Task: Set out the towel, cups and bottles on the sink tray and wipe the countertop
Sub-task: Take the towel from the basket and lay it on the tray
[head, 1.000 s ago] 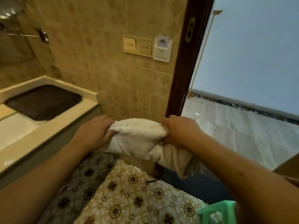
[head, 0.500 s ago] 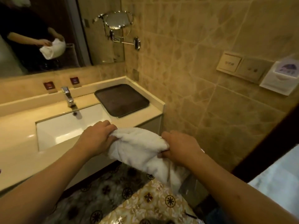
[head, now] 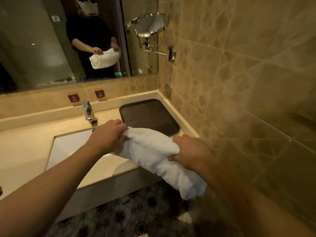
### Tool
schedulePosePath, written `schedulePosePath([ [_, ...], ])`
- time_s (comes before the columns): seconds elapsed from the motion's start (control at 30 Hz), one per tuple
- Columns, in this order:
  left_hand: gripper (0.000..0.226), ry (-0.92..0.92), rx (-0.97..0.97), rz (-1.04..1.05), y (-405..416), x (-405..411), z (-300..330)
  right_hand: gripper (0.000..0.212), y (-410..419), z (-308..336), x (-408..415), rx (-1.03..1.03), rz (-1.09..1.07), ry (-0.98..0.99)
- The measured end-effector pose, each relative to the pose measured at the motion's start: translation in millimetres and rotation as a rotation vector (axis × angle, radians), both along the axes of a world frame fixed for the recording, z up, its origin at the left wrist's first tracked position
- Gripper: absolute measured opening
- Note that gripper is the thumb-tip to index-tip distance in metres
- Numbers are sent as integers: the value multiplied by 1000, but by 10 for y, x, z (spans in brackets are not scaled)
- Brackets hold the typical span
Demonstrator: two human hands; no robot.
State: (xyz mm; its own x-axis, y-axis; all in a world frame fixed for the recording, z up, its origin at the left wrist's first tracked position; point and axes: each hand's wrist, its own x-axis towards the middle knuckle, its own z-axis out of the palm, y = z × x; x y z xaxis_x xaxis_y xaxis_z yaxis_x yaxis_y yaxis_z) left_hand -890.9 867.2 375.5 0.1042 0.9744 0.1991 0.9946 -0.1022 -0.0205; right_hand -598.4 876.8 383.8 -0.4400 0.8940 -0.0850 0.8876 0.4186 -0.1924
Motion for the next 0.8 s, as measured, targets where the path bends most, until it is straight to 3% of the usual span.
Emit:
schedulePosePath([
  [0.4, 30, 4, 42, -11, 1658, -107, -38, 51, 1282, -109, -247, -73, -67, 68],
  [0.53, 29, -20, 41, -111, 2466, -259, -195, 60, 1773, -261, -425, -110, -185, 169],
  [0.8, 29, 30, 14, -313, 4030, -531, -495, 56, 2836, -642, -841, -213, -391, 274],
])
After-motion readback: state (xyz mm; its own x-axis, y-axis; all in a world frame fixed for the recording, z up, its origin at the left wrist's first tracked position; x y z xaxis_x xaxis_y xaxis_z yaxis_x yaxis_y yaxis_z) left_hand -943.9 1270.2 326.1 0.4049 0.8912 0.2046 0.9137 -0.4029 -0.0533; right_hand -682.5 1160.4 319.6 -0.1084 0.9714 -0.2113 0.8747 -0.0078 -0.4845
